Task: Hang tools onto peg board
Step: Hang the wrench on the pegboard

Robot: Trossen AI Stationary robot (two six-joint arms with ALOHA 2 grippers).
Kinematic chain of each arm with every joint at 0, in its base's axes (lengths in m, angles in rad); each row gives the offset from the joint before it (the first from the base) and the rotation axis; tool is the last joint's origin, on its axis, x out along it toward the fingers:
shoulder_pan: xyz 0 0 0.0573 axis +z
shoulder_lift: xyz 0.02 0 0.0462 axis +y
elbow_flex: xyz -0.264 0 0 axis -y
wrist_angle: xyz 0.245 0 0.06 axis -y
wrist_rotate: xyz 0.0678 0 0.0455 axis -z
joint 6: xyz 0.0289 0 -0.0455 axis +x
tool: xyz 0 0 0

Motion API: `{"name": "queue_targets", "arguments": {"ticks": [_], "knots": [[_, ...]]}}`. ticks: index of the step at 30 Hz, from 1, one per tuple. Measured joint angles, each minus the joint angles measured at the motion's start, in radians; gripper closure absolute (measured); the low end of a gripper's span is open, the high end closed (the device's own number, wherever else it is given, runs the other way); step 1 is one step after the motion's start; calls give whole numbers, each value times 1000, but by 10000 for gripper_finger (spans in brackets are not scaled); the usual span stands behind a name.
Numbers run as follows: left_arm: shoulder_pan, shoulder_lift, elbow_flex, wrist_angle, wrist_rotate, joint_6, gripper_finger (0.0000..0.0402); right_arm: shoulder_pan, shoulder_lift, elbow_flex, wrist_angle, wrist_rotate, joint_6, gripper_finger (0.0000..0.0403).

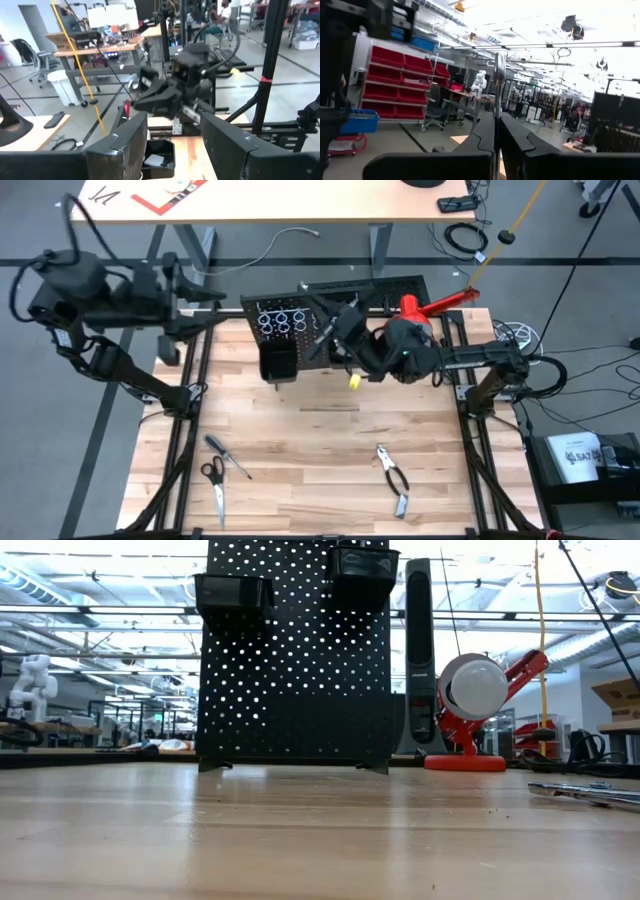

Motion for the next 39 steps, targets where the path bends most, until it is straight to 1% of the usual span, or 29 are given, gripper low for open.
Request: {"name": "queue_targets", "arguments": {"ticks": [3,6,11,14,16,17,35,39], "knots": [[0,-12,0,-1,0,0,208,-17,0,-50,57,-5,16,399],[0,-20,0,-3,1,0,208,-27,-2,-115,176,-51,40,399],[0,-32,0,-4,5,0,208,-32,-15,-205,334,-22,-18,399],[0,-33,0,-9,9,1,208,-27,-32,-221,337,-12,1,399],[0,-32,0,-8,10,4,208,-24,-32,-226,335,29,-21,399],[0,-31,0,-8,10,7,208,-24,-30,-228,327,31,-29,399],[0,-30,0,13,12,2,208,-39,-16,-228,306,26,-41,399],[0,-30,0,14,30,2,208,-46,3,-228,310,26,-72,399]]}}
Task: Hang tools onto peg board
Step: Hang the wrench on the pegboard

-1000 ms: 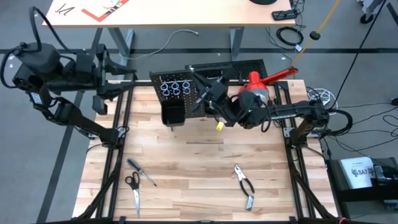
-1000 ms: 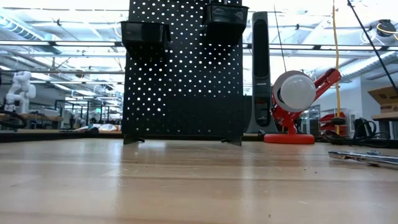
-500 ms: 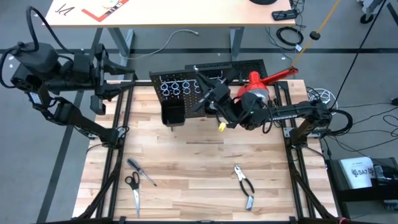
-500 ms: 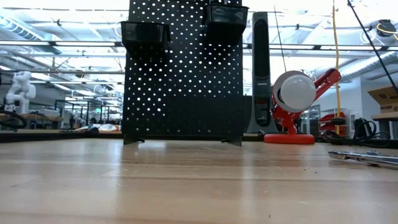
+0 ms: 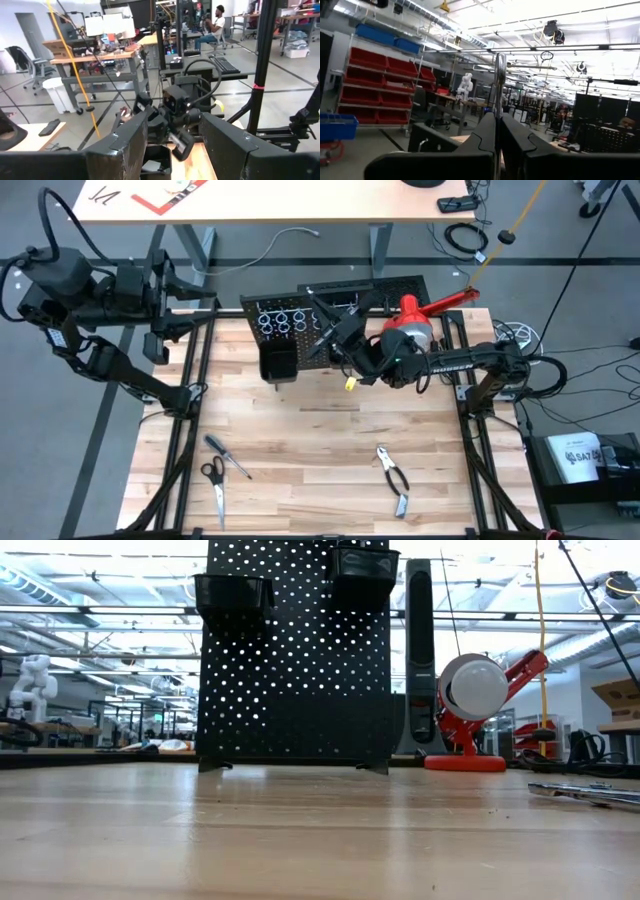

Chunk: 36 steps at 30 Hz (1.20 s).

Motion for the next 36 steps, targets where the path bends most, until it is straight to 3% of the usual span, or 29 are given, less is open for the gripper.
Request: {"name": "queue_targets", "arguments": {"ticks": [16,36], "knots": [[0,-4,0,15,1,6,208,-3,10,-5,-76,62,-52,399],[0,-106,0,78,38,33,208,3,8,-80,13,82,-87,399]]}}
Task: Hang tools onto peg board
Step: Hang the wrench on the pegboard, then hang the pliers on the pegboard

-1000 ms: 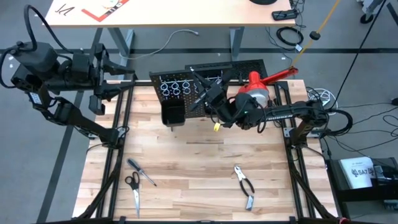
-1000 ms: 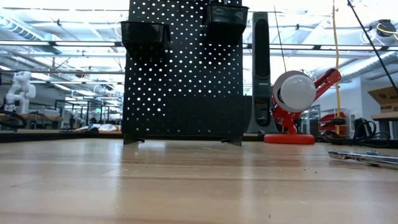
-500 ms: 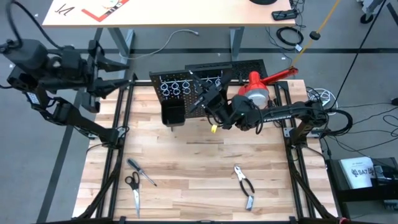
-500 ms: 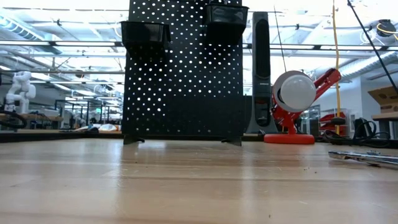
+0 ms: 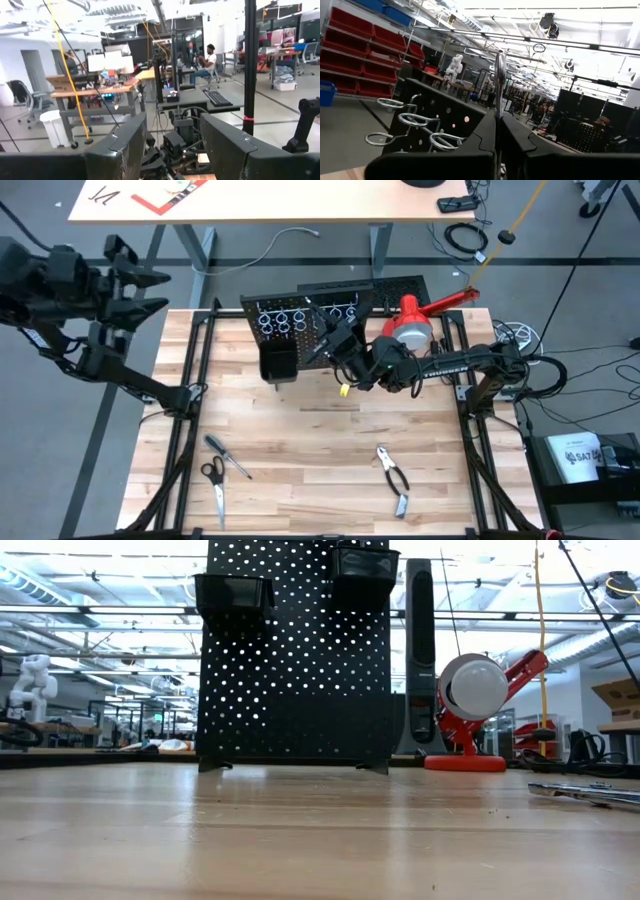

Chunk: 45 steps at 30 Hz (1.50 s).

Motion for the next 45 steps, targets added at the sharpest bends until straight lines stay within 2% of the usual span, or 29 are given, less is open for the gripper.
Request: {"name": "queue_targets", "arguments": {"ticks": [7,19,25,34,45], "knots": [[0,-4,0,-2,0,18,208,0,0,0,-11,0,25,397],[0,-1,0,-3,0,18,208,7,0,0,-18,5,37,336],[0,-1,0,-4,0,18,208,8,0,0,-9,3,38,321],[0,-1,0,-29,0,18,208,41,-5,-1,99,0,-57,305],[0,-1,0,-37,0,9,208,132,-34,34,188,-21,-188,257]]}}
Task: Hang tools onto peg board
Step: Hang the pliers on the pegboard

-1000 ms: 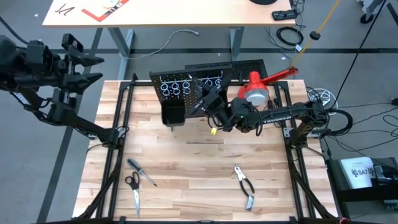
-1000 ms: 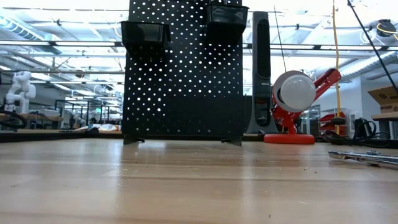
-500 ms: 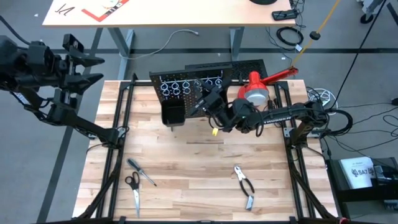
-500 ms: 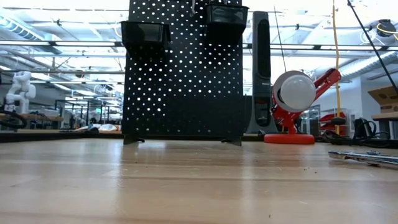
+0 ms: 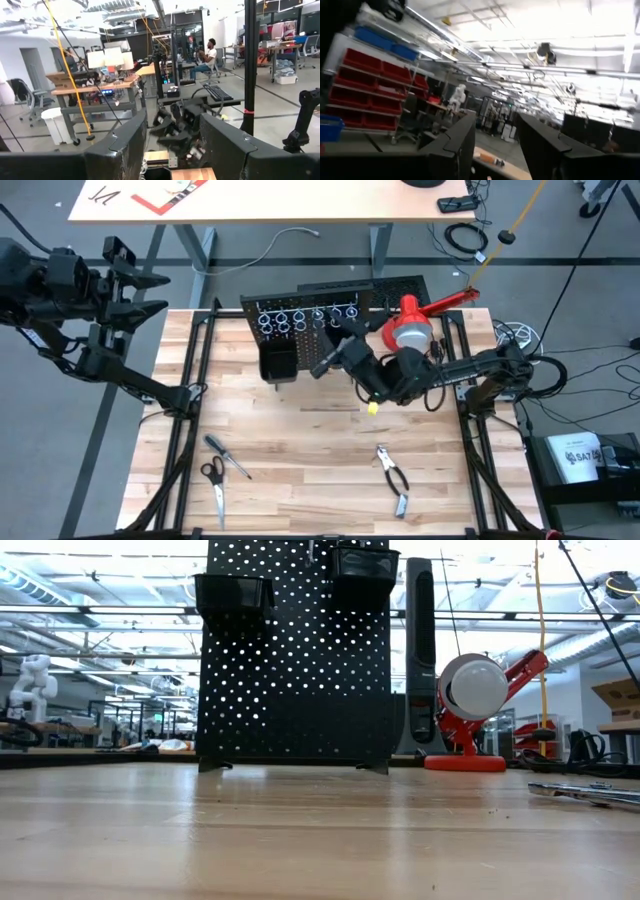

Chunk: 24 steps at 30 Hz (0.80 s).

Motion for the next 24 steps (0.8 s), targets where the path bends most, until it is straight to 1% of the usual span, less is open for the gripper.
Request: {"name": "queue_targets", "arguments": {"ticks": [5,7,9,12,19,22,24], "knots": [[0,11,0,-79,-4,-16,208,79,-43,9,-8,-41,-84,253],[0,24,-3,-111,-4,-18,208,119,-68,9,-49,-41,-100,256],[0,43,-8,-132,-4,-17,208,159,-97,9,-128,-35,-90,258],[0,84,-15,-144,-5,-14,208,215,-141,9,-312,10,14,258],[0,179,-24,-141,-15,-12,208,362,-205,9,-725,263,280,258],[0,199,-23,-135,-15,-16,208,436,-225,9,-894,346,415,258],[0,208,-23,-122,-15,-19,208,479,-239,9,-1005,370,532,258]]}}
